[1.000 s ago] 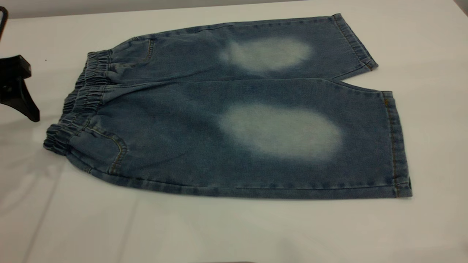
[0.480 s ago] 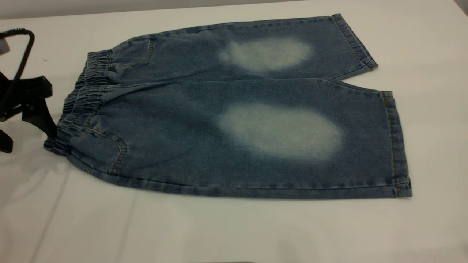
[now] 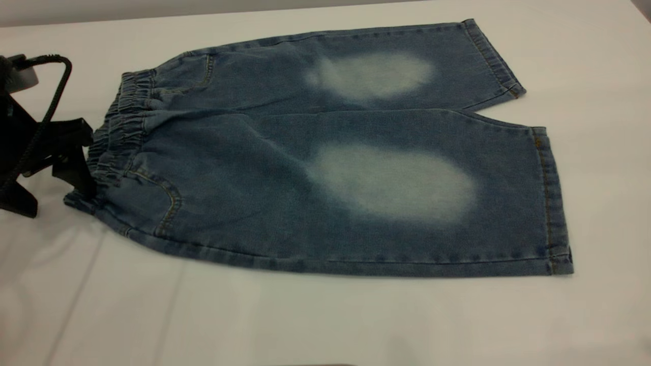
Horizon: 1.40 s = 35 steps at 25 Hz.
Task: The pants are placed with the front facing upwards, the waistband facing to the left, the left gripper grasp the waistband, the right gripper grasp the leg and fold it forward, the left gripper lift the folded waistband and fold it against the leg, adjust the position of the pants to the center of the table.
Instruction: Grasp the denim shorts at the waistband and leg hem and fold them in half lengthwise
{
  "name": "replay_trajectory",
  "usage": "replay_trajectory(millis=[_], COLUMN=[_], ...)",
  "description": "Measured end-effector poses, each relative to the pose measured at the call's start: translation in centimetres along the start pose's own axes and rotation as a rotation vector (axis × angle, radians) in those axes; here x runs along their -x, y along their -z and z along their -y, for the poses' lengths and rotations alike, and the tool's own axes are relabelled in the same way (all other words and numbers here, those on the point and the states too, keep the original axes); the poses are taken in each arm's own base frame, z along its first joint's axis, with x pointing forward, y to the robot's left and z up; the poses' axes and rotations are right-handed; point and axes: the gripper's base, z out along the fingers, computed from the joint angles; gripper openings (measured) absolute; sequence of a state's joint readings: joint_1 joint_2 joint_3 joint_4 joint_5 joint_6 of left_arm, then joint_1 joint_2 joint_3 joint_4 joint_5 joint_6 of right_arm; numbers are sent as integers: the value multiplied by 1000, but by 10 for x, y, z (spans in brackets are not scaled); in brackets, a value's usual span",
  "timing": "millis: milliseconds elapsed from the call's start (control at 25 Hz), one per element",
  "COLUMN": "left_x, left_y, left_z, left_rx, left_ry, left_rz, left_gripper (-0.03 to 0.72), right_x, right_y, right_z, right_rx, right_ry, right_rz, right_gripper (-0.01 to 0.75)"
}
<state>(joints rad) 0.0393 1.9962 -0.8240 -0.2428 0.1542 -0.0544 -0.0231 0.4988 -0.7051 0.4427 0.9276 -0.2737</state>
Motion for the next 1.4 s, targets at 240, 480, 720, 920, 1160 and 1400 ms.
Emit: replay_trajectory(millis=[240,480,720,920,1160,1400], left_x=[8,7,7,9,14,20], left_y=[-1,-9,-11,-10,7,37], left_z=[3,4,5,5,8,13], left_rx=[-7,-7,-10,-11,-25,-51], left_ry=[-4,29,43,43,5,-14], left_rz=[19,4,13,28,47,72], left_gripper=[516,367,200,45,39,39], right_x=[0,0,0,-2,0,6], right_y=[0,0,0,0,-8,-51], right_z=[0,0,0,0,0,10], right_rx=[1,2,2,5,29,105], right_ry=[-1,-1,-1,0,-1,-63], right_rz=[-1,-4,-5,-17,-65,-246], right_gripper=[498,498,498,498,498,498])
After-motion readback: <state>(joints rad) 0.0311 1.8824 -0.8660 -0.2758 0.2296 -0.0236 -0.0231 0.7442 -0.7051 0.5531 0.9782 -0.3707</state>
